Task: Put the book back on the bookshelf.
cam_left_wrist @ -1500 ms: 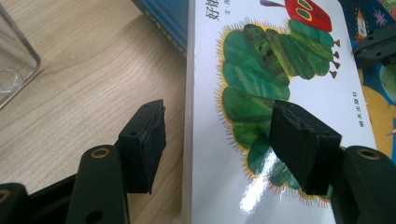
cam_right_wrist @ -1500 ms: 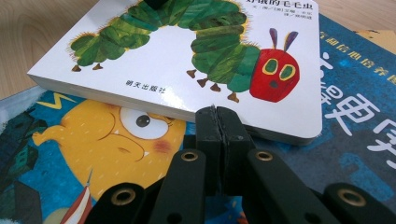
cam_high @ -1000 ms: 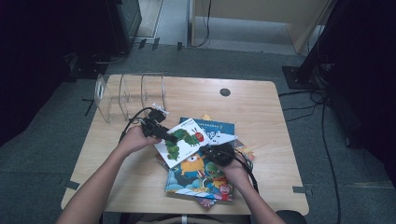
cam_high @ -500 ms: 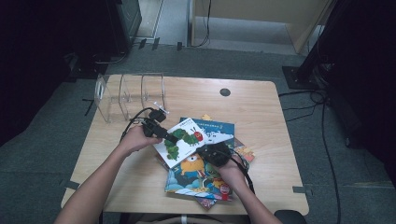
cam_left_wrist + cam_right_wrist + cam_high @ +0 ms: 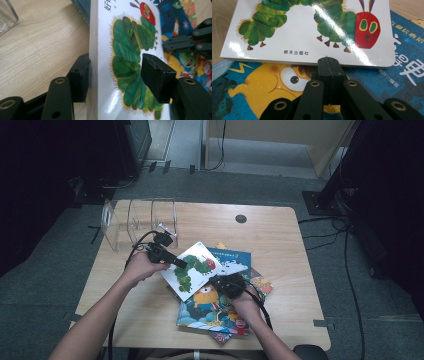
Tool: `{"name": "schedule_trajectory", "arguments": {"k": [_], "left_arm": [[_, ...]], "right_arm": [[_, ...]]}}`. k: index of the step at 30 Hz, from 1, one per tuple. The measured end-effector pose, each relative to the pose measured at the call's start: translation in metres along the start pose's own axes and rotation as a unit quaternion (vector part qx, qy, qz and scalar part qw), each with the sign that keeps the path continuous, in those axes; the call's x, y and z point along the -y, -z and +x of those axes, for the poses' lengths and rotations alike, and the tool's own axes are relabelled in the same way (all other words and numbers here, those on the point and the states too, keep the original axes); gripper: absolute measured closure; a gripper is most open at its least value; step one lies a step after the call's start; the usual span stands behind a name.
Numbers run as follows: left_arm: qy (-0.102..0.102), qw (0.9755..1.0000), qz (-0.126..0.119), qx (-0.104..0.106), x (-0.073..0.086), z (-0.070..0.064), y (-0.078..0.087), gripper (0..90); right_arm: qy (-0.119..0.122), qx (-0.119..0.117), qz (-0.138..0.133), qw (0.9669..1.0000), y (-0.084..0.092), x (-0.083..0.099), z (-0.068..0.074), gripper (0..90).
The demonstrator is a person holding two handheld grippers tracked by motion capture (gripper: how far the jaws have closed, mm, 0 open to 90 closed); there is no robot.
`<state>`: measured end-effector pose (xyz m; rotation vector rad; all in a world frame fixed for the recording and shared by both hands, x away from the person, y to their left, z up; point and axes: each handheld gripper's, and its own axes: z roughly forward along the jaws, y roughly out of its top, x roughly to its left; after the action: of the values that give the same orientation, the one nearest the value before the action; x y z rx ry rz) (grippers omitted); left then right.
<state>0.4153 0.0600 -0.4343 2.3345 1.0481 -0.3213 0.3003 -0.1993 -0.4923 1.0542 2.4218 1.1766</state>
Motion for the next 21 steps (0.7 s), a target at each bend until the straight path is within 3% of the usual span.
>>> {"name": "schedule_trajectory", "arguments": {"k": [3, 7, 8, 9, 10, 12, 13, 14, 16, 18, 19, 20, 21], "left_arm": [[-0.003, 1.0, 0.002, -0.009, -0.005, -0.012, 0.012, 50.1], [-0.006, 0.9998, 0.006, -0.017, -0.012, -0.03, 0.02, 50.0], [-0.003, 0.9999, 0.008, -0.011, -0.014, -0.033, 0.023, 50.0], [0.004, 0.9998, 0.009, 0.015, -0.017, -0.038, 0.027, 50.9], [0.004, 0.9998, 0.009, 0.015, -0.017, -0.038, 0.027, 56.1], [0.03, 0.9972, 0.032, 0.06, -0.022, -0.04, 0.022, 60.3], [0.028, 0.9971, 0.046, 0.053, -0.024, -0.045, 0.017, 60.3], [0.018, 0.9981, 0.058, 0.008, -0.027, -0.053, 0.008, 57.2], [0.02, 0.9979, 0.062, 0.002, -0.029, -0.055, 0.005, 59.7], [0.028, 0.9974, 0.065, 0.009, -0.033, -0.054, 0.0, 61.7], [0.034, 0.9967, 0.073, 0.005, -0.034, -0.054, -0.002, 63.6], [0.032, 0.9953, 0.09, -0.012, -0.037, -0.054, -0.007, 67.4], [0.032, 0.9953, 0.09, -0.012, -0.037, -0.054, -0.007, 68.3]], "right_arm": [[0.008, -0.002, -0.007, 0.9999, 0.0, 0.001, -0.001, 90.0], [0.008, -0.007, -0.014, 0.9998, 0.0, 0.001, -0.002, 90.0], [0.008, -0.008, -0.016, 0.9998, 0.0, 0.0, -0.002, 90.0], [0.007, -0.012, -0.019, 0.9997, 0.0, 0.0, -0.003, 90.0], [0.007, -0.012, -0.019, 0.9997, 0.0, 0.0, -0.003, 90.0], [0.005, -0.018, -0.017, 0.9997, -0.001, 0.0, -0.004, 88.6], [0.005, -0.018, -0.017, 0.9997, -0.001, 0.0, -0.004, 88.6], [0.013, -0.019, -0.014, 0.9996, -0.002, -0.001, -0.001, 87.9], [0.018, -0.017, -0.015, 0.9996, -0.002, -0.001, 0.0, 87.9], [0.023, -0.016, -0.014, 0.9995, -0.002, 0.0, 0.002, 87.4], [0.021, -0.018, -0.013, 0.9995, -0.002, 0.0, 0.001, 87.4], [0.021, -0.021, -0.014, 0.9995, -0.002, -0.001, 0.001, 86.4], [0.021, -0.021, -0.014, 0.9995, -0.002, -0.001, 0.001, 86.4]]}}
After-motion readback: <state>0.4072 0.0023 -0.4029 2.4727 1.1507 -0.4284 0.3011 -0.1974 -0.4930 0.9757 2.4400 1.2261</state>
